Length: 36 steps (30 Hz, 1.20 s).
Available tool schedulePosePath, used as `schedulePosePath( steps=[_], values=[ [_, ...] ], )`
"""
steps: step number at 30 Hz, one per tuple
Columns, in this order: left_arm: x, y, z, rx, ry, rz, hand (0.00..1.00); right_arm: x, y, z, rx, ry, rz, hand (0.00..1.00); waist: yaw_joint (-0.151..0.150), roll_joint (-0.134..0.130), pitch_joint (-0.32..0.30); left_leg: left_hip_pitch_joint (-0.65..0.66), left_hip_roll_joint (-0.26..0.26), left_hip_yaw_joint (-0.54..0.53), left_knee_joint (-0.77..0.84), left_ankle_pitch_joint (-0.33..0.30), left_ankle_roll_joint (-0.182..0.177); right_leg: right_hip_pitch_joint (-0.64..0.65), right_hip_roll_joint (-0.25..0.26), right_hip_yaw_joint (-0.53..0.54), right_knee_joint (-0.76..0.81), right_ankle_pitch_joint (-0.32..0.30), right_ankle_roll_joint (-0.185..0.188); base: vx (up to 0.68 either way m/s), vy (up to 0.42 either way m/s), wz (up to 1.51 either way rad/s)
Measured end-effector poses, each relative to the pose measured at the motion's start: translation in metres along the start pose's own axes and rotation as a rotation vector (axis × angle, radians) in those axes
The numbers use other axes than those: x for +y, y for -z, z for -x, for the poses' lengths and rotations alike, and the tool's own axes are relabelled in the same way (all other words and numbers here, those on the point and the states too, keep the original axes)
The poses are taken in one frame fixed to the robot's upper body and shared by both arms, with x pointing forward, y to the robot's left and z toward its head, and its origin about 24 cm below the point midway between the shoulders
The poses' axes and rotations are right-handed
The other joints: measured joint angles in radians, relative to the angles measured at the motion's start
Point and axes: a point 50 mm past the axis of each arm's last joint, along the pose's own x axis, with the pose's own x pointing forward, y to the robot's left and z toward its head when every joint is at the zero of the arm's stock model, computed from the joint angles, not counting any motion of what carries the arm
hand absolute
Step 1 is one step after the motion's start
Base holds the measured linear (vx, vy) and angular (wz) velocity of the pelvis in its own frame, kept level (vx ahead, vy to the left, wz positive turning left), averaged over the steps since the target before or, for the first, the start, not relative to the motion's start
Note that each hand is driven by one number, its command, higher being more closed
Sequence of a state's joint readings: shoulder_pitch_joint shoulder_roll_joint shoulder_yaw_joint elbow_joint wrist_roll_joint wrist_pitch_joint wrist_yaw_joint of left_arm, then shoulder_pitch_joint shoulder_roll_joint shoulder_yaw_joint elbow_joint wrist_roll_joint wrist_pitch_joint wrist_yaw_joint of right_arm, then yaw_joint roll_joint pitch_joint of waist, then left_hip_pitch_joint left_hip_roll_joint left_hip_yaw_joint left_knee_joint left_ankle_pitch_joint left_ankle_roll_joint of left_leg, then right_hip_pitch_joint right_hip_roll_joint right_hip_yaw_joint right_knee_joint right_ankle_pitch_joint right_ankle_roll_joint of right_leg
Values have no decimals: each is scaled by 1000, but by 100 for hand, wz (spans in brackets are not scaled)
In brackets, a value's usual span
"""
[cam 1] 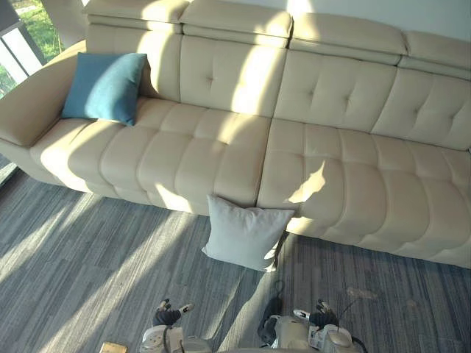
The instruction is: Pick up cushions and gather them together orderly.
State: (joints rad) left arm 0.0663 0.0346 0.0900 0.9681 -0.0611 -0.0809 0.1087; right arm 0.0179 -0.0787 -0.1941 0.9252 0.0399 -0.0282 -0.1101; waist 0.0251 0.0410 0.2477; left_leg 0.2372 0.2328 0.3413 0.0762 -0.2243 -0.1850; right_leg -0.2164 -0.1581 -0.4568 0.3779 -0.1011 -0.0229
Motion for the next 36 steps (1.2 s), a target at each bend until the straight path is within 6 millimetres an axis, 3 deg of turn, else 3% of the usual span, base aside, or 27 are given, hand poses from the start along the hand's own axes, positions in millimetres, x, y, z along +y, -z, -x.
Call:
schedulePosePath(
  steps=[2,3,5,7,9,12,13,14,15,16,18,20,27,32,34,36],
  values=[
    [-2,6,1,24,4,2,0,0,-1,0,-8,-2,-1,0,-22,23,-15,-6,47,-56,53,-50,63,0,31,-22,71,-94,-14,208,-271,12],
    [-2,6,1,23,4,5,0,1,-1,0,-4,-4,0,0,-21,18,-13,-31,64,-89,143,-39,68,17,40,-29,71,-112,-24,273,-320,32],
    [2,-6,-1,-25,-1,-3,0,-1,4,1,15,1,5,0,-21,13,11,-209,130,-174,573,1,66,125,68,-62,13,-126,-30,203,-239,37],
    [3,-11,-1,-46,0,-5,0,-5,12,2,47,17,5,0,-15,-2,22,-290,116,-184,747,-16,45,226,76,-80,-54,-118,-38,218,-207,17],
    [2,-14,-1,-57,5,-13,0,-6,16,3,56,26,3,0,-15,-6,24,-315,58,-153,669,-17,46,289,76,-81,-120,-101,-41,207,-136,-4],
    [1,-16,-2,-65,6,-11,0,-7,17,3,63,34,-19,0,-12,-8,25,-343,-52,-186,367,-10,48,320,76,-60,-163,-95,-33,258,-35,-21],
    [1,-16,-2,-64,6,-9,0,-7,19,4,69,40,-29,0,-9,-8,25,-340,-86,-220,266,14,66,326,77,-48,-165,-96,-31,274,69,-36],
    [0,-15,-2,-62,6,-9,0,-7,19,4,70,42,-32,0,-8,-7,25,-334,-111,-248,189,64,72,330,81,-33,-161,-100,-21,324,128,-45],
    [-1,-14,-1,-59,6,-4,0,-7,19,4,70,43,-33,0,-3,-3,24,-318,-122,-270,135,177,76,337,93,-11,-159,-106,-7,264,124,-55],
    [1,-18,-2,-69,-1,6,0,0,21,6,75,31,-49,0,12,-16,28,-291,-129,-261,133,188,97,350,89,18,-159,-109,4,249,118,-52],
    [9,-19,-3,-72,-18,-5,0,10,26,11,69,16,-81,0,17,-62,21,-254,-145,-235,100,186,99,360,68,45,-160,-112,24,213,100,-29],
    [12,-20,-3,-74,-25,-7,0,15,29,14,71,14,-116,0,18,-80,12,-237,-163,-216,78,188,104,363,48,51,-160,-113,32,166,85,-10],
    [13,-11,-1,-47,-47,35,0,11,35,16,87,50,-163,0,30,-73,2,-149,-183,-194,-13,194,119,410,37,72,-187,-120,49,50,2,-7],
    [16,-4,1,-29,-88,94,0,5,38,18,92,88,-217,0,33,-66,-11,-132,-195,-204,-89,234,124,408,36,64,-194,-123,54,-55,-28,6],
    [21,-8,1,-46,-109,126,0,3,30,16,65,101,-237,0,36,-79,0,-187,-199,-219,-35,218,129,379,26,46,-170,-134,66,-84,-4,30],
    [21,-22,0,-93,-120,150,0,-2,13,9,21,116,-254,0,38,-67,30,-313,-187,-244,118,155,135,316,22,30,-110,-147,68,-131,42,36]
  ],
)
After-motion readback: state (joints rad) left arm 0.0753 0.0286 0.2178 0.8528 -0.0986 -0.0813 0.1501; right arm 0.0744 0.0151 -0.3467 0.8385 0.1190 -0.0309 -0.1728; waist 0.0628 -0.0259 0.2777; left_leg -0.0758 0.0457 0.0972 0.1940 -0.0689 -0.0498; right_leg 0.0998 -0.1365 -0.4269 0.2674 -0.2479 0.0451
